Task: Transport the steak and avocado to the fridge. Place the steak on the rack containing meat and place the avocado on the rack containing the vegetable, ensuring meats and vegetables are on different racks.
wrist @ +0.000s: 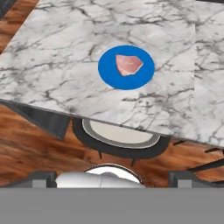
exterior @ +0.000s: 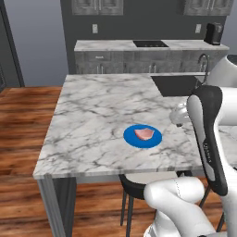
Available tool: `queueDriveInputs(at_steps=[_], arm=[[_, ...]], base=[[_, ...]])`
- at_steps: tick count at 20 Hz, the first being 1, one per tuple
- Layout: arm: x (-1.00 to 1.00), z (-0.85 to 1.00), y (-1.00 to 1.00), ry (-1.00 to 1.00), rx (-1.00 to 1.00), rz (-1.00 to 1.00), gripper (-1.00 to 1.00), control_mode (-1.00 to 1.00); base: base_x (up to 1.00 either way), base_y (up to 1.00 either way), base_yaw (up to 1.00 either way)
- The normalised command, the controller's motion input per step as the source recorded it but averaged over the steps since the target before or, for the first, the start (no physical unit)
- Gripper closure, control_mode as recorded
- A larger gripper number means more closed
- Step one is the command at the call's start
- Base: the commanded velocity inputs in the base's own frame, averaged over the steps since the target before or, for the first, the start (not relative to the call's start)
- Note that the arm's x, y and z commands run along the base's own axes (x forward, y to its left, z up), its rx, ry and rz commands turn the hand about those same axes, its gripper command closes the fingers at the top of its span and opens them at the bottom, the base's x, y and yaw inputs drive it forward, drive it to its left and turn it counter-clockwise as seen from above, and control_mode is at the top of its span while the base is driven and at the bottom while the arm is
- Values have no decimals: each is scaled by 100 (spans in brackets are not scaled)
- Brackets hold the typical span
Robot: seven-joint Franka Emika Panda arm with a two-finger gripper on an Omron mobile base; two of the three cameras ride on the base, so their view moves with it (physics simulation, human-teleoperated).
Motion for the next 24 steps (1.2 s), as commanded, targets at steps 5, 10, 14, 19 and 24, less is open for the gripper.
queueDriveInputs(at_steps=[5,10,14,19,24], arm=[[64,-40,-7,-4,0,0,-100,-100],[60,-47,-21,0,4,0,-100,-100],[69,-52,-26,0,7,0,-100,-100],[67,-43,-9,2,3,0,-100,-100],[58,-42,0,12,5,0,-100,-100]], base=[[0,0,0],[0,0,0],[0,0,0],[0,0,0],[0,0,0]])
